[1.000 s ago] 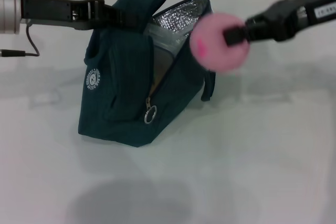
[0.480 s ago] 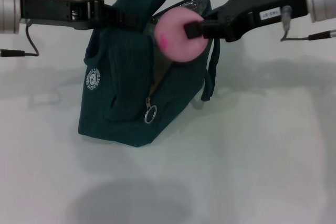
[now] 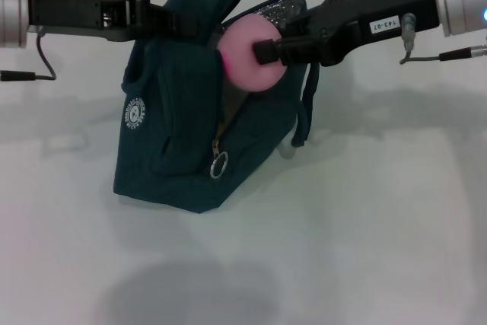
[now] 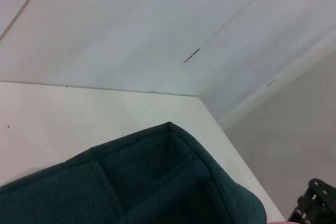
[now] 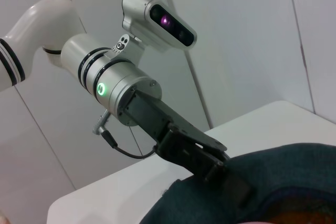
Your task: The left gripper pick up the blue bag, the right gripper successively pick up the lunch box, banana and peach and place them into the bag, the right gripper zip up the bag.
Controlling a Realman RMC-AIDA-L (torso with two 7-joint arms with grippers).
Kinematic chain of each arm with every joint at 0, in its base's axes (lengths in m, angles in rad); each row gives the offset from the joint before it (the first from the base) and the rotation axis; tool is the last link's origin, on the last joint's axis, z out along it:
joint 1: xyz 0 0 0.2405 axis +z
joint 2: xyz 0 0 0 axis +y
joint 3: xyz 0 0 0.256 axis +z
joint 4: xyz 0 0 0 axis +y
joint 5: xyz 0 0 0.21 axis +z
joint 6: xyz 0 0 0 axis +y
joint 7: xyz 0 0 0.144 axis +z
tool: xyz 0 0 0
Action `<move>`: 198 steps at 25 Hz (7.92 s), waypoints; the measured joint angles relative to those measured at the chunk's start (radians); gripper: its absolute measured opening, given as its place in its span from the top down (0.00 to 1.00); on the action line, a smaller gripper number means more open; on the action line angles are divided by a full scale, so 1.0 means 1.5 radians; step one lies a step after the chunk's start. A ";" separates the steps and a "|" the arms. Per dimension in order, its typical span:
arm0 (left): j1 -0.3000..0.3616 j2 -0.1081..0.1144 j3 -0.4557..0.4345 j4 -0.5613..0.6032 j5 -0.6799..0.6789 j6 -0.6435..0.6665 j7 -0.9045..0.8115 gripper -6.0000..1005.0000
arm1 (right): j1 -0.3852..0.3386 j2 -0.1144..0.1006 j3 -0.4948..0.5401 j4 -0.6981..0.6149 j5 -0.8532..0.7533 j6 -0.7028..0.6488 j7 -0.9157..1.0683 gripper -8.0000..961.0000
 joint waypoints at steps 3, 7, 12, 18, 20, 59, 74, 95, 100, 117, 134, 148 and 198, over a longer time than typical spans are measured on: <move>0.000 0.000 0.000 0.000 -0.001 0.000 0.000 0.96 | -0.004 0.000 0.001 -0.002 0.001 0.002 -0.002 0.73; 0.000 0.000 0.000 0.000 -0.001 0.001 0.000 0.96 | -0.007 0.000 0.004 -0.004 0.002 0.003 -0.003 0.56; 0.000 0.000 0.000 0.000 -0.001 0.001 0.000 0.96 | -0.025 -0.003 0.012 -0.014 0.027 0.003 -0.008 0.41; 0.000 0.000 0.000 0.000 -0.001 0.000 -0.001 0.96 | -0.097 -0.005 0.057 -0.068 0.046 0.001 0.023 0.23; 0.000 0.000 0.000 0.000 -0.002 0.000 -0.001 0.96 | -0.141 -0.005 0.074 -0.081 0.045 0.004 0.069 0.16; -0.009 -0.012 0.006 0.000 -0.004 0.005 0.000 0.96 | -0.040 0.005 0.079 0.493 0.256 0.141 -0.062 0.57; -0.010 -0.014 0.016 0.000 -0.043 0.029 -0.005 0.96 | -0.118 -0.005 0.088 0.356 0.317 0.011 -0.123 0.76; -0.026 -0.049 0.058 -0.185 -0.048 -0.073 0.071 0.96 | -0.210 -0.049 0.090 0.298 0.310 -0.060 -0.111 0.91; -0.020 -0.050 0.065 -0.186 -0.051 -0.077 0.072 0.96 | -0.219 -0.049 0.108 0.297 0.312 -0.084 -0.133 0.85; -0.017 -0.051 0.064 -0.208 -0.058 -0.079 0.080 0.96 | -0.314 -0.025 0.161 0.303 0.294 -0.267 -0.350 0.20; -0.007 -0.051 0.064 -0.229 -0.089 -0.096 0.096 0.96 | -0.261 -0.003 0.034 0.425 0.192 -0.140 -0.609 0.11; -0.007 -0.052 0.064 -0.233 -0.090 -0.094 0.097 0.96 | -0.219 0.004 -0.051 0.427 0.211 -0.079 -0.617 0.14; -0.005 -0.050 0.065 -0.234 -0.091 -0.093 0.111 0.96 | -0.269 -0.005 -0.077 0.435 0.308 -0.053 -0.632 0.98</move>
